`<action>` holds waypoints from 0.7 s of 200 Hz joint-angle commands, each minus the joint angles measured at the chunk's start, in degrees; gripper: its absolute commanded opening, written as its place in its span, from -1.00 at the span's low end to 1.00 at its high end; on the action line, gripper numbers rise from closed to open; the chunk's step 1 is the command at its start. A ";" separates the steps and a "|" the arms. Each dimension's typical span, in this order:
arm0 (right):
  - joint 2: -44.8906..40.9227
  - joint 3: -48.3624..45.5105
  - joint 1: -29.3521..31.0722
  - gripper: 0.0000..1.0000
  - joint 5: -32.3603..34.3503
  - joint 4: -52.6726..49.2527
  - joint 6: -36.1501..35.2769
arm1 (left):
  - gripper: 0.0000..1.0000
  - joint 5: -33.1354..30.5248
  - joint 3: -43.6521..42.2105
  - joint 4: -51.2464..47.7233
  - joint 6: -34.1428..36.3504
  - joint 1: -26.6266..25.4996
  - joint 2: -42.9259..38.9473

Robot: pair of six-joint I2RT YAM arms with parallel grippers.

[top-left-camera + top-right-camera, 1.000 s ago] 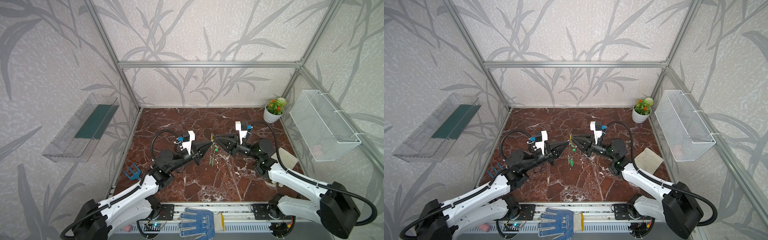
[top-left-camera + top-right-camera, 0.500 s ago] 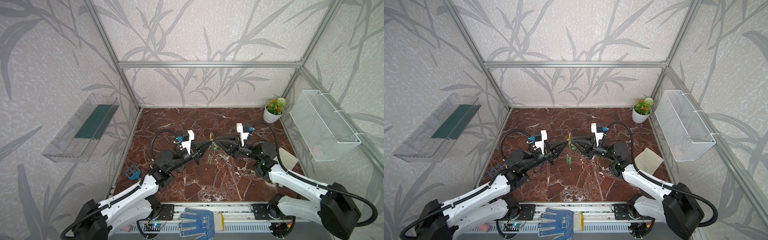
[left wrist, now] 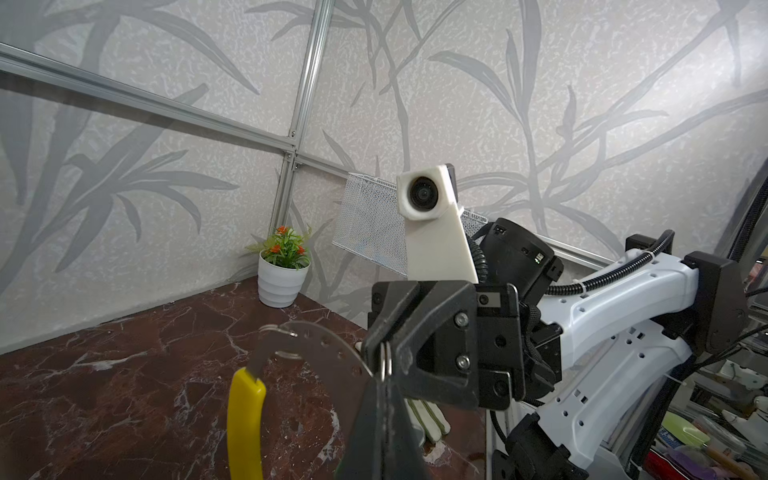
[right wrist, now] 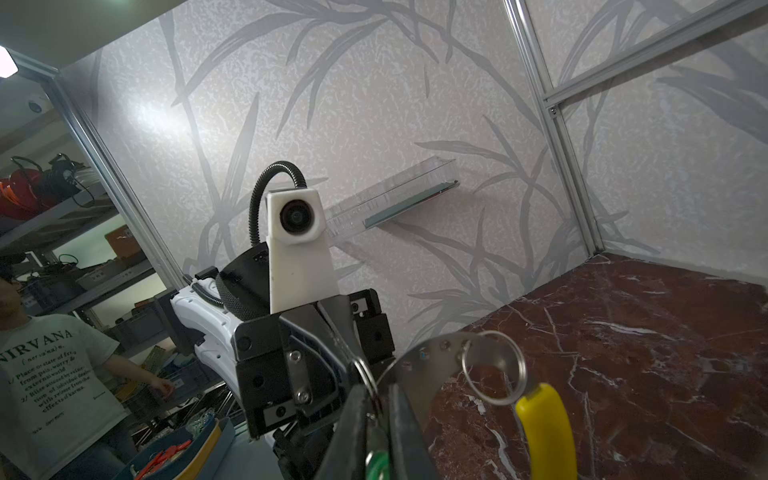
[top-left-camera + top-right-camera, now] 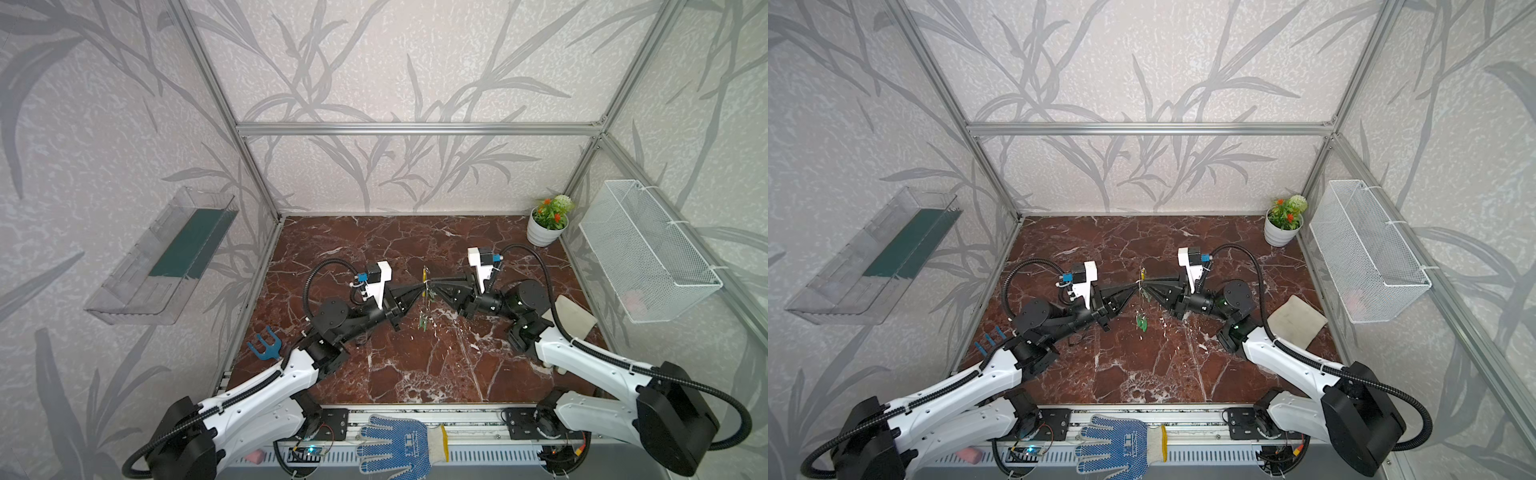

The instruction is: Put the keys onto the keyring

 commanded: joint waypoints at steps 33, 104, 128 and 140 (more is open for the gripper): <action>0.00 1.16 -0.05 -1.00 -1.22 1.37 -0.88 | -1.00 0.87 1.31 1.74 -0.45 -0.28 -0.07; -1.28 0.01 -3.21 -1.00 -4.18 -2.20 -4.95 | -0.71 -2.15 3.08 -10.15 2.75 -0.09 -3.48; -1.74 -0.45 -4.74 -1.00 -6.93 -4.39 -7.16 | -0.67 -2.61 4.98 -17.36 4.94 0.09 -4.78; -2.09 -0.66 -4.74 -1.00 -7.82 -6.96 -9.70 | -0.63 -2.57 6.51 -21.80 6.03 0.10 -5.07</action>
